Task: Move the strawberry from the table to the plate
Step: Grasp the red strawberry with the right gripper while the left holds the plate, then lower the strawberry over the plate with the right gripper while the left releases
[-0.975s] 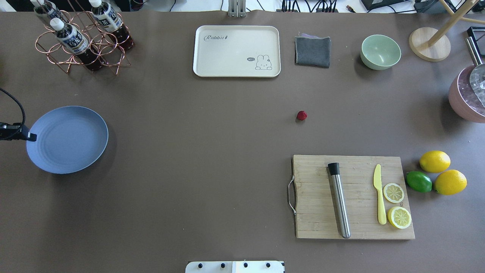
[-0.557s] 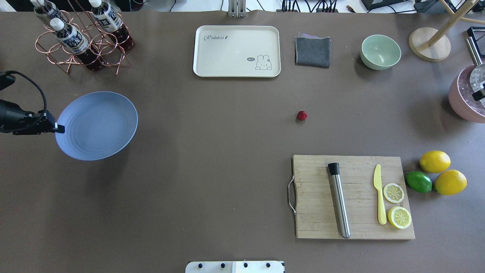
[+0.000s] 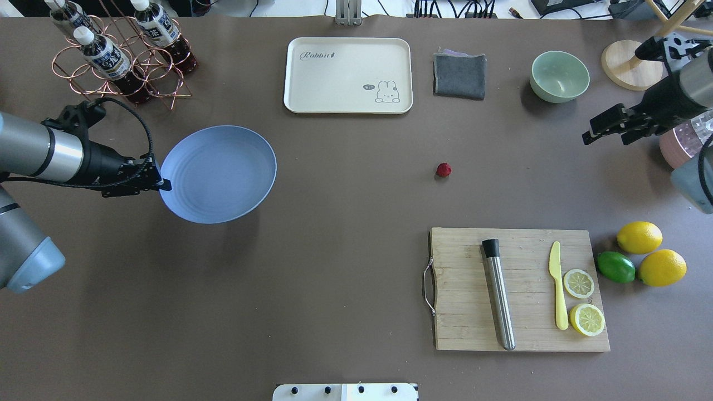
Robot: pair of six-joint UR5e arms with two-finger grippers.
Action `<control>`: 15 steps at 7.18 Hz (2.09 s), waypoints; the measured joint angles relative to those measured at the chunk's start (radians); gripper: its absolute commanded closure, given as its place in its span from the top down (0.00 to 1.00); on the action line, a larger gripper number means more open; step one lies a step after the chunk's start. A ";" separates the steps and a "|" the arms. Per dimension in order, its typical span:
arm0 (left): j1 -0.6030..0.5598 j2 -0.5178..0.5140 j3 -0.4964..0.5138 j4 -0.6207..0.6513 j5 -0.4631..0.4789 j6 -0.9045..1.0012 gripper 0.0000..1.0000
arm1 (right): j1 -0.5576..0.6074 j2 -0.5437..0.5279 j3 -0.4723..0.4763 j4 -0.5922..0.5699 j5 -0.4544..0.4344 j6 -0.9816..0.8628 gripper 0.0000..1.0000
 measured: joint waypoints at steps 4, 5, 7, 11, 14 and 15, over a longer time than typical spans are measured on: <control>0.208 -0.123 -0.064 0.177 0.181 -0.097 0.00 | -0.207 0.146 -0.017 0.009 -0.156 0.228 0.98; 0.269 -0.140 -0.056 0.179 0.239 -0.112 0.00 | -0.247 0.183 -0.042 0.009 -0.199 0.261 0.98; 0.352 -0.185 -0.032 0.180 0.317 -0.151 0.00 | -0.297 0.257 -0.109 0.009 -0.251 0.302 0.98; 0.399 -0.224 -0.013 0.181 0.369 -0.180 0.00 | -0.364 0.321 -0.205 0.042 -0.338 0.334 0.91; 0.401 -0.224 -0.015 0.182 0.370 -0.182 0.24 | -0.388 0.344 -0.270 0.093 -0.374 0.338 0.15; 0.401 -0.223 -0.015 0.182 0.371 -0.182 0.62 | -0.391 0.349 -0.277 0.095 -0.380 0.339 0.00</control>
